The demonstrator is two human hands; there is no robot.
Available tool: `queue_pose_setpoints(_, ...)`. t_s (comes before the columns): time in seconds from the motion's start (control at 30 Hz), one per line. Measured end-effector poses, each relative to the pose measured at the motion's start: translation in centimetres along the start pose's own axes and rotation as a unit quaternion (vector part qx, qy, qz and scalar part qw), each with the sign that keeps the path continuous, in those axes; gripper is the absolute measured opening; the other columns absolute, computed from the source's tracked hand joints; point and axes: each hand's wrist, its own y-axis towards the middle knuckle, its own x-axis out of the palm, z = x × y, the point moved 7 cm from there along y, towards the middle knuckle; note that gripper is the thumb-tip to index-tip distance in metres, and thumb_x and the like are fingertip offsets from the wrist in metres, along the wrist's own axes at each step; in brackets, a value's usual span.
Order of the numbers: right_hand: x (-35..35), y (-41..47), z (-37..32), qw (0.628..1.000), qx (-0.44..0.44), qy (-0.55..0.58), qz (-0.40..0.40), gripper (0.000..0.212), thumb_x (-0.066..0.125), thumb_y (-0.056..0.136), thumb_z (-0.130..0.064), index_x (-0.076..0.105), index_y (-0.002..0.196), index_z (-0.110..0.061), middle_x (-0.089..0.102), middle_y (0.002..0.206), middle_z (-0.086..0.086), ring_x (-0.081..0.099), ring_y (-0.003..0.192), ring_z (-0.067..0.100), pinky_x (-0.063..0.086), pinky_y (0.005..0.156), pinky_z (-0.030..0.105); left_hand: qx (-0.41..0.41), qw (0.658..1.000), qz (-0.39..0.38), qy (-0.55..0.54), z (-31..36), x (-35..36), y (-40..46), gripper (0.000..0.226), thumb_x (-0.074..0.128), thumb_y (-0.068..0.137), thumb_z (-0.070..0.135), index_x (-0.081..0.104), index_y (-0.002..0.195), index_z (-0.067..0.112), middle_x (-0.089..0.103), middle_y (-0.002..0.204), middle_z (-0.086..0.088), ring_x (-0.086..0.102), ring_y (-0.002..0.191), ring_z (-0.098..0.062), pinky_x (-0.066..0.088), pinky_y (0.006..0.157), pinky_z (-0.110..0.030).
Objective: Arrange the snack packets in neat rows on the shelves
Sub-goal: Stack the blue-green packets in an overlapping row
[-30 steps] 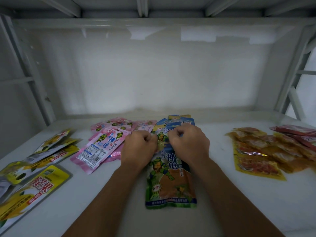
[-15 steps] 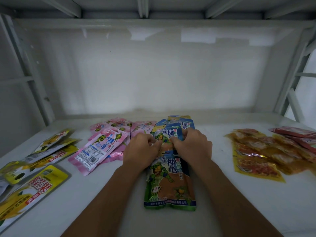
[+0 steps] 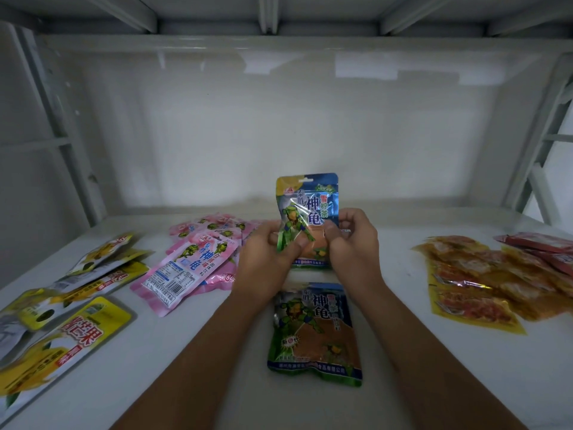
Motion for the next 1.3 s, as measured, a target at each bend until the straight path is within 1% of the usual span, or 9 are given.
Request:
queue_pose_setpoints(0.17, 1.0, -0.3, 0.0, 0.994, 0.033, 0.086, -0.055, 0.003, 0.067, 0.098, -0.015, 0.070, 0.097, -0.015, 0.075, 0.093, 0.013, 0.073, 0.093, 0.036, 0.061, 0.087, 0.056, 0.036, 0.991, 0.043, -0.121, 1.4, -1.2, 0.2, 0.022, 0.080, 0.090, 0.013, 0.070, 0.106, 0.003, 0.076, 0.090, -0.002, 0.070, 0.075, -0.002, 0.052, 0.067, -0.014)
queue_pose_setpoints(0.33, 1.7, -0.4, 0.2, 0.996, 0.008, 0.038, -0.080, 0.033, 0.066, 0.096, -0.039, 0.076, 0.092, -0.008, 0.075, 0.088, 0.017, 0.073, 0.088, 0.039, 0.057, 0.083, 0.063, 0.007, 0.978, 0.031, -0.207, 1.2, -0.7, 0.2, 0.018, 0.075, 0.093, 0.006, 0.066, 0.098, -0.008, 0.069, 0.079, -0.012, 0.066, 0.067, -0.014, 0.053, 0.061, -0.025)
queue_pose_setpoints(0.47, 1.7, -0.5, -0.2, 0.997, -0.023, -0.017, -0.070, 0.046, 0.056, 0.091, -0.057, 0.077, 0.088, -0.016, 0.074, 0.079, 0.005, 0.072, 0.083, 0.029, 0.058, 0.078, 0.056, -0.045, 0.963, 0.018, -0.266, 0.6, -0.5, 0.4, 0.012, 0.075, 0.095, 0.013, 0.069, 0.101, 0.004, 0.074, 0.086, -0.008, 0.069, 0.076, -0.018, 0.056, 0.068, -0.031)
queue_pose_setpoints(0.6, 1.9, -0.5, -0.4, 0.997, -0.032, -0.039, -0.066, 0.045, 0.048, 0.094, -0.047, 0.077, 0.099, -0.013, 0.075, 0.083, 0.005, 0.071, 0.083, 0.025, 0.059, 0.078, 0.052, -0.050, 0.962, -0.025, -0.266, 0.8, 0.4, -0.2, 0.017, 0.066, 0.101, 0.017, 0.075, 0.107, 0.005, 0.077, 0.086, -0.003, 0.071, 0.069, -0.006, 0.051, 0.055, -0.017)
queue_pose_setpoints(0.83, 1.9, -0.6, -0.8, 0.994, -0.069, -0.065, -0.054, 0.036, 0.057, 0.105, -0.037, 0.073, 0.088, -0.011, 0.073, 0.077, 0.004, 0.070, 0.076, 0.021, 0.058, 0.071, 0.047, -0.058, 0.958, -0.025, -0.281, 0.9, -0.2, 0.0, 0.016, 0.069, 0.099, 0.016, 0.077, 0.108, 0.004, 0.079, 0.104, -0.015, 0.075, 0.092, -0.025, 0.059, 0.088, -0.042)
queue_pose_setpoints(0.97, 1.7, -0.6, -0.4, 0.997, -0.046, -0.023, -0.049, 0.040, 0.064, 0.097, -0.045, 0.075, 0.085, -0.009, 0.073, 0.076, 0.008, 0.071, 0.077, 0.030, 0.059, 0.073, 0.053, -0.072, 0.950, -0.039, -0.302, 1.0, 0.0, -0.1, 0.016, 0.068, 0.099, 0.017, 0.074, 0.110, 0.007, 0.079, 0.095, -0.005, 0.073, 0.079, -0.013, 0.055, 0.062, -0.022)
queue_pose_setpoints(1.1, 1.7, -0.2, -0.2, 0.998, -0.029, -0.022, -0.048, 0.039, 0.061, 0.093, -0.046, 0.076, 0.082, -0.012, 0.073, 0.073, 0.008, 0.071, 0.077, 0.032, 0.059, 0.073, 0.054, -0.069, 0.951, -0.047, -0.298, 0.8, 0.6, -0.1, 0.011, 0.069, 0.099, 0.014, 0.077, 0.103, 0.009, 0.077, 0.083, 0.000, 0.070, 0.068, -0.009, 0.050, 0.054, -0.019)
queue_pose_setpoints(1.2, 1.5, -0.1, -0.1, 0.996, -0.040, -0.052, -0.053, 0.035, 0.063, 0.103, -0.033, 0.074, 0.080, -0.009, 0.070, 0.071, 0.012, 0.068, 0.073, 0.033, 0.057, 0.068, 0.050, -0.067, 0.951, -0.045, -0.299, 0.9, 0.6, -0.2, 0.012, 0.072, 0.096, 0.014, 0.078, 0.103, 0.006, 0.080, 0.091, -0.007, 0.074, 0.078, -0.017, 0.056, 0.061, -0.025)
queue_pose_setpoints(1.3, 1.4, -0.1, -0.1, 0.995, -0.057, -0.066, -0.053, 0.034, 0.059, 0.106, -0.025, 0.073, 0.086, -0.002, 0.070, 0.074, 0.018, 0.066, 0.075, 0.036, 0.055, 0.068, 0.049, -0.070, 0.948, -0.049, -0.308, 1.0, 0.7, -0.2, 0.020, 0.075, 0.094, 0.014, 0.077, 0.110, 0.002, 0.080, 0.104, -0.015, 0.076, 0.095, -0.029, 0.061, 0.087, -0.040)
